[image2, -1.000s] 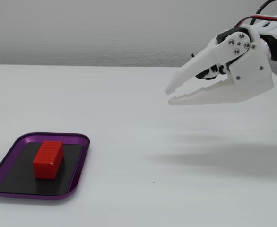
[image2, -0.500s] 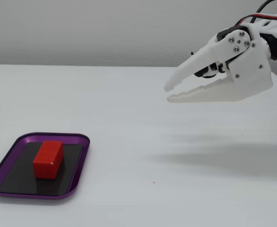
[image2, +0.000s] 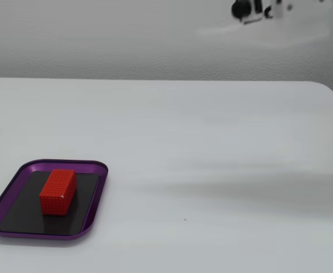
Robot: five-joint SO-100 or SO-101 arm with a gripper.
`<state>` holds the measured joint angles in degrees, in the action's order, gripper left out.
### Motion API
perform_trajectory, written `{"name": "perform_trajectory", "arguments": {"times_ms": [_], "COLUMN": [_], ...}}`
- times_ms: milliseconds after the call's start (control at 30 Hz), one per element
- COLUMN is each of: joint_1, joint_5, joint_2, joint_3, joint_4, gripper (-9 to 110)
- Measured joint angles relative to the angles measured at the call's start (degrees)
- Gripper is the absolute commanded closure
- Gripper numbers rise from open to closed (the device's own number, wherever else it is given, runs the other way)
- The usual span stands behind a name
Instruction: Remove the cube from the box.
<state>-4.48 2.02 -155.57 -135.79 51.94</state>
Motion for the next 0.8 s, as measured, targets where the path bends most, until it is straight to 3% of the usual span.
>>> {"name": "perform_trajectory", "arguments": {"times_ms": [133,400,633,800], "joint_1": [2.4,3.1,3.0,3.2], "joint_5": [0.0,0.0,0.0,0.0], "joint_2": [21.8,60.3,84.3,96.9], "joint_3": [12.0,48.0,77.5,90.0], "joint_4": [1.7,18.8,29.0,31.2], "gripper": [89,76,76,76]}}
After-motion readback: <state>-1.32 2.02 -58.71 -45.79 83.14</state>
